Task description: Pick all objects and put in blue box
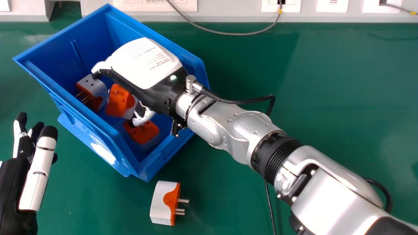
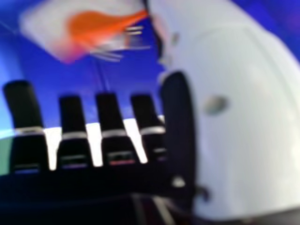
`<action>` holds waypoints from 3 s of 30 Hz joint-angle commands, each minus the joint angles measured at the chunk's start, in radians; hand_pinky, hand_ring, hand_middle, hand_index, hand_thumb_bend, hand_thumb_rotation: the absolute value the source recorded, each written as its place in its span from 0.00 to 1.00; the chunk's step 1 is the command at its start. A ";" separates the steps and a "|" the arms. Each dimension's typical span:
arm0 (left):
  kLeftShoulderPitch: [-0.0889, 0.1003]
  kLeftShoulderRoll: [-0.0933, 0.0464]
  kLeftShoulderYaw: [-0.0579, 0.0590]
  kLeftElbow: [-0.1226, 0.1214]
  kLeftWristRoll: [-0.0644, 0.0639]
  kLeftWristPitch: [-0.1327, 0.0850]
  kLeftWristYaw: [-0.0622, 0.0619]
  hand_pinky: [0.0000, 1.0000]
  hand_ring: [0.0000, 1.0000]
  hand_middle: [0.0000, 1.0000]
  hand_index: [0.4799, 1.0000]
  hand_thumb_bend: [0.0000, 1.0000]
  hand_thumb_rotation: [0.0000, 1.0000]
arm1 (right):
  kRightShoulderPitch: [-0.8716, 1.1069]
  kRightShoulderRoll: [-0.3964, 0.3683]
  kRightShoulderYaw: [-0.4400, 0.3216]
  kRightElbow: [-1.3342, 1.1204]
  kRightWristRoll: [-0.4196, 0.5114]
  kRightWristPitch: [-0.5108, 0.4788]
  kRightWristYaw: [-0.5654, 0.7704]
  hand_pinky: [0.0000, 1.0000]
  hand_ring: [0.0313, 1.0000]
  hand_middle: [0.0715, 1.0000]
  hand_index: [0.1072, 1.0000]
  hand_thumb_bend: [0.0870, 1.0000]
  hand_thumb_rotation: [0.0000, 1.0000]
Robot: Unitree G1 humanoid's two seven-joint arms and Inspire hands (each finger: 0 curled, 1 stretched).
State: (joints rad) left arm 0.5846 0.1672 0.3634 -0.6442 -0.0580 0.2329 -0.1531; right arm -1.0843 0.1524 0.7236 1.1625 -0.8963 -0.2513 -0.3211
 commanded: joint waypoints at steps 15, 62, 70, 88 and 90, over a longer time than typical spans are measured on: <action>0.015 -0.007 -0.012 -0.042 0.011 0.011 0.011 0.92 0.96 0.99 1.00 0.41 0.97 | 0.064 -0.030 -0.023 -0.170 0.022 0.020 -0.027 0.94 1.00 1.00 1.00 0.58 0.05; 0.133 -0.077 -0.058 0.127 0.026 -0.324 0.003 0.87 0.95 0.97 0.96 0.37 0.93 | 1.319 -0.438 -0.278 -1.423 0.103 -0.026 0.096 0.80 0.91 0.92 0.87 0.58 0.07; 0.145 -0.082 -0.057 0.154 0.032 -0.368 0.009 0.86 0.94 0.97 0.95 0.36 0.90 | 1.340 -0.430 -0.242 -1.358 0.102 -0.076 0.100 0.76 0.88 0.88 0.82 0.59 0.08; 0.185 -0.089 -0.066 0.122 0.052 -0.366 0.028 0.85 0.93 0.96 0.94 0.37 0.86 | 1.339 -0.440 -0.163 -1.285 0.087 -0.095 0.146 0.66 0.76 0.76 0.70 0.58 0.11; 0.188 -0.089 -0.067 0.117 0.052 -0.363 0.030 0.85 0.93 0.96 0.94 0.37 0.86 | 1.338 -0.439 -0.162 -1.285 0.081 -0.089 0.151 0.66 0.76 0.75 0.69 0.58 0.11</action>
State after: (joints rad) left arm 0.7670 0.0841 0.2989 -0.4978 -0.0081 -0.1117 -0.1294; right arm 0.2539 -0.2856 0.5581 -0.1153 -0.8160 -0.3369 -0.1705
